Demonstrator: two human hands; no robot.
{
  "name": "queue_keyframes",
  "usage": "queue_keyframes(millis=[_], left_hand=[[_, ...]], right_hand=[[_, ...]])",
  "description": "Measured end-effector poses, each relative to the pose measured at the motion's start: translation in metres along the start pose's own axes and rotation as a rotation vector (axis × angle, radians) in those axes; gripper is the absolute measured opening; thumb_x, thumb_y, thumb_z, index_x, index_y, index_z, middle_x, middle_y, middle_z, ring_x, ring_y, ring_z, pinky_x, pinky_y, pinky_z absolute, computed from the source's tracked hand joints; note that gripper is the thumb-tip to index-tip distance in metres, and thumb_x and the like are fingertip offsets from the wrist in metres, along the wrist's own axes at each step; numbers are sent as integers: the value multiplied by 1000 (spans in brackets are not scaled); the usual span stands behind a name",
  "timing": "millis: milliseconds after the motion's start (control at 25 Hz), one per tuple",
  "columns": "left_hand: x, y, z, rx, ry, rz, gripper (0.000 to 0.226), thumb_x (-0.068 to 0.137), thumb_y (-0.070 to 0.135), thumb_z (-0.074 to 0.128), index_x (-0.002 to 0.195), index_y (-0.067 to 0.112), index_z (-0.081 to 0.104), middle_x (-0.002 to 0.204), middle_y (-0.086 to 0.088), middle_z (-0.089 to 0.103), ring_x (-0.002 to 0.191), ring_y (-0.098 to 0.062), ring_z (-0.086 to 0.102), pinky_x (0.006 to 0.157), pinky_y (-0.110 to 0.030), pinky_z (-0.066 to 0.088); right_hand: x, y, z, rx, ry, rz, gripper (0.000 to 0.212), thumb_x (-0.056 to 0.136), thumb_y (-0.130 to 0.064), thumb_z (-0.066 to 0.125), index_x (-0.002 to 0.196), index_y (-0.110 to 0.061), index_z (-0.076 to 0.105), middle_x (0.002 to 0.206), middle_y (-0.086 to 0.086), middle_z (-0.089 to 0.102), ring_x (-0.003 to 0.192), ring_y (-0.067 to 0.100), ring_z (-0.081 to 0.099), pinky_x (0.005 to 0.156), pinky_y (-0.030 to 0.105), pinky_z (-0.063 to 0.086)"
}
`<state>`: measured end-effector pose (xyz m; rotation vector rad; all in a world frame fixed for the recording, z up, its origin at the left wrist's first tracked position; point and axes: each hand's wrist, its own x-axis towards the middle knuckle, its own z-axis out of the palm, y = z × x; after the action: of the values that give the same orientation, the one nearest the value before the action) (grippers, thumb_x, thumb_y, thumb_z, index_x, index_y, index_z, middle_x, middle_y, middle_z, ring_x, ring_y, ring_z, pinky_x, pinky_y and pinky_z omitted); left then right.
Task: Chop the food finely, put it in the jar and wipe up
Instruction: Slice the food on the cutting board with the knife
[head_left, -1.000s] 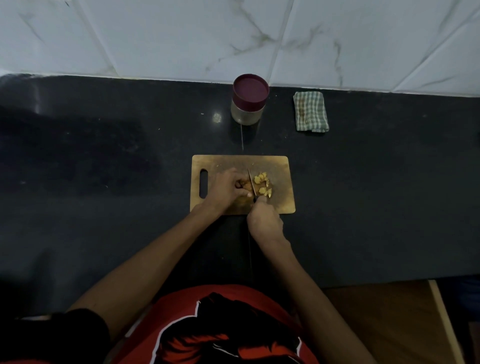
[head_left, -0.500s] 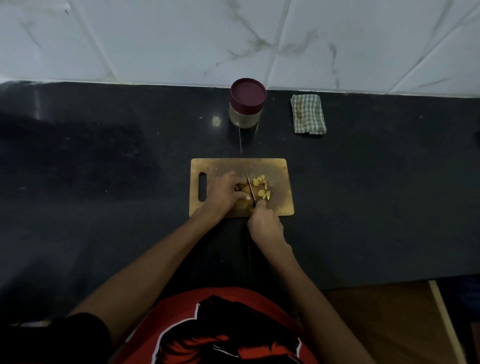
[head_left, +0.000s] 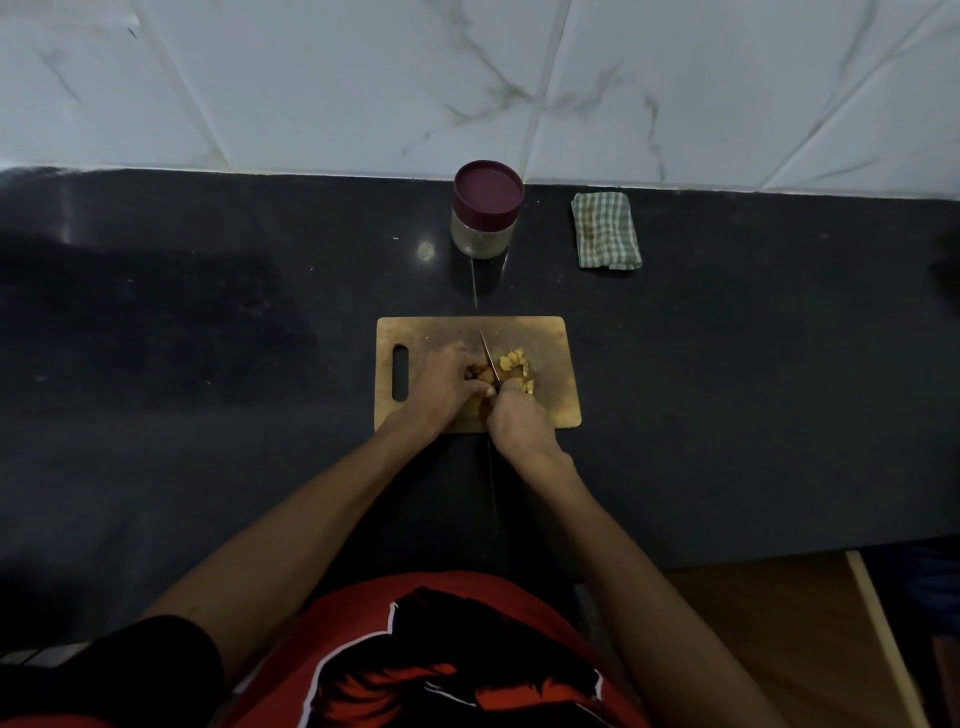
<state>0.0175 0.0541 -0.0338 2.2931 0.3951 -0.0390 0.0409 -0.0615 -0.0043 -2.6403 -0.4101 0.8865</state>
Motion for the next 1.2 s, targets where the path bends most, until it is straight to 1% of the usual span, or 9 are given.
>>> queue_keyframes(millis=[160,240,520,600,720,840,1000,1080,1200], left_hand=[[1,1,2,-8,12,-22,37,72,15,77,108,11,70,97,-4,61,85,-11,50,78,-25,42],[2,1,1,8,6,-24,40,72,15,78,110,10,69,98,-5,61,84,-12,51,77,-24,42],[1,0,2,4,6,-19,30,72,15,77,102,13,72,99,-2,63,84,-11,55,74,-20,38],[1,1,2,-7,14,-34,31,72,15,78,102,14,73,95,1,62,85,-13,55,74,-20,37],[0,0,3,-24,20,-42,38,71,16,78,108,13,70,96,0,62,85,-12,54,75,-22,39],[-2,-2,1,-27,6,-17,41,72,17,78,112,13,68,103,-4,64,87,-14,57,81,-29,47],[-4,-2,-1,-31,16,-4,42,73,18,77,113,10,67,104,-8,63,88,-18,59,84,-33,48],[-6,-1,-1,-47,21,-11,43,73,18,77,114,9,66,104,-8,62,89,-20,59,85,-34,48],[-6,-1,0,-64,28,-14,43,73,18,77,114,10,66,103,-8,62,88,-19,58,83,-31,48]], right_hand=[[-17,18,12,-25,-25,32,19,103,-16,36,119,-8,42,118,18,60,108,34,58,82,43,44],[-24,22,15,-24,-30,43,17,104,-19,36,115,-8,42,118,18,59,108,35,57,83,44,43],[-2,4,5,-46,1,14,26,101,-12,42,126,-4,46,121,18,62,111,33,61,87,41,48],[-1,4,7,-50,3,12,27,101,-12,42,127,-5,45,120,17,62,109,33,61,86,42,49],[-18,21,16,-49,-27,54,21,103,-16,37,121,-9,44,118,16,60,108,32,59,79,40,44],[-31,38,22,-2,-32,62,22,105,-27,36,118,-11,46,112,14,62,102,29,61,83,43,50],[-23,37,15,106,15,78,26,105,-30,38,120,-12,50,111,12,62,100,27,60,84,45,49],[-22,39,11,162,29,81,28,104,-30,39,122,-13,51,110,10,61,100,25,60,87,47,50],[-25,43,6,201,32,87,26,104,-32,40,120,-15,53,107,9,61,98,26,62,86,47,52]])
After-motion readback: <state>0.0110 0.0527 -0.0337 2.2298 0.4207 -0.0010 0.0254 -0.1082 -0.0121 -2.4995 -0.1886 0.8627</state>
